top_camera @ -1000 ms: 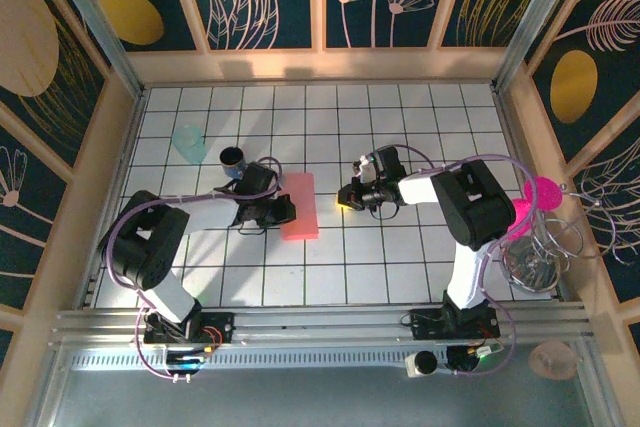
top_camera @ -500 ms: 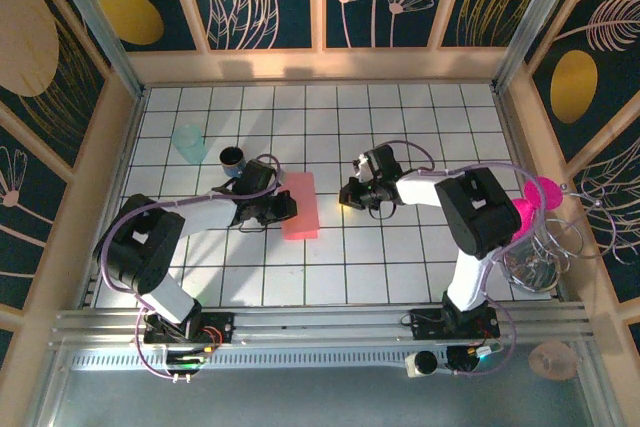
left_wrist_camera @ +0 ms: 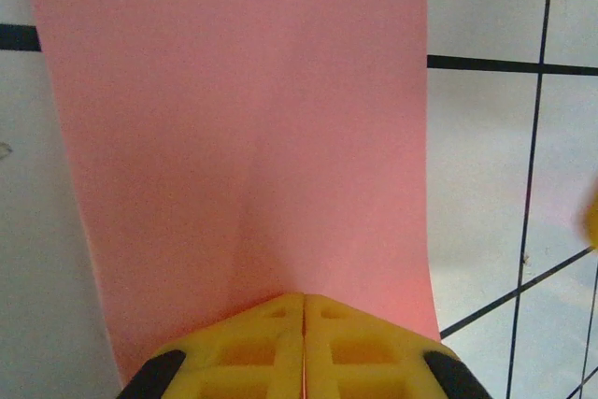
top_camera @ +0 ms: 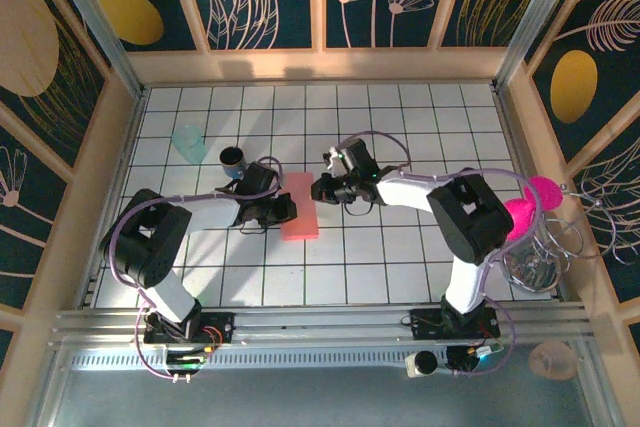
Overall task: Fold a paper plane with a square sheet of paper (pick it up from the middle)
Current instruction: First fold the square sheet of paper in half at the center of the table.
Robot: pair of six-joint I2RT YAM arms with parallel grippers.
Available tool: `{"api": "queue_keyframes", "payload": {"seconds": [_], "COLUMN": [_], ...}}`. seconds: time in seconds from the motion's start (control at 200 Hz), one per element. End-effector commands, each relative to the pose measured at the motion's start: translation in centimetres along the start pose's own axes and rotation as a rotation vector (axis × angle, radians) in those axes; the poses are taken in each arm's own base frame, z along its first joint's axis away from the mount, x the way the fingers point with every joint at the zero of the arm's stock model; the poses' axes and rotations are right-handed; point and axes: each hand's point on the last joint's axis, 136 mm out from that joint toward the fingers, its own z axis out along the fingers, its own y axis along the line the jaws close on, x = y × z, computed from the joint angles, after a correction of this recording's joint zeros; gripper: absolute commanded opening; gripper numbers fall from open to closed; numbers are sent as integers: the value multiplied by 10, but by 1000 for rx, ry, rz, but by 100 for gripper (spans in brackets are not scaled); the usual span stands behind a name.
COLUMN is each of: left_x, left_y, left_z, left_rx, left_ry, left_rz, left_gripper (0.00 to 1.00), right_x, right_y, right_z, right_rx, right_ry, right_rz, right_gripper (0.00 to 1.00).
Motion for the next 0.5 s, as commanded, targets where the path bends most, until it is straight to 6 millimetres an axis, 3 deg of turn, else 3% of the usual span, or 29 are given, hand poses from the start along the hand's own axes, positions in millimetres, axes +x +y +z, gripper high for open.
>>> {"api": "queue_keyframes", "payload": {"seconds": [0.0, 0.375, 0.496], "left_x": [6, 5, 4], "left_y": [9, 12, 11], "left_z": [4, 5, 5], "left_rx": [-33, -56, -54], "left_ry": [20, 32, 29], "left_rz": [14, 43, 44], "left_gripper": [9, 9, 9], "right_x": [2, 16, 21], "right_y": [5, -9, -22], "right_z": [15, 33, 39], "right_rx": [-17, 13, 57], "right_ry": [33, 95, 112], "right_rz": [15, 46, 61], "right_gripper": [0, 0, 0]}}
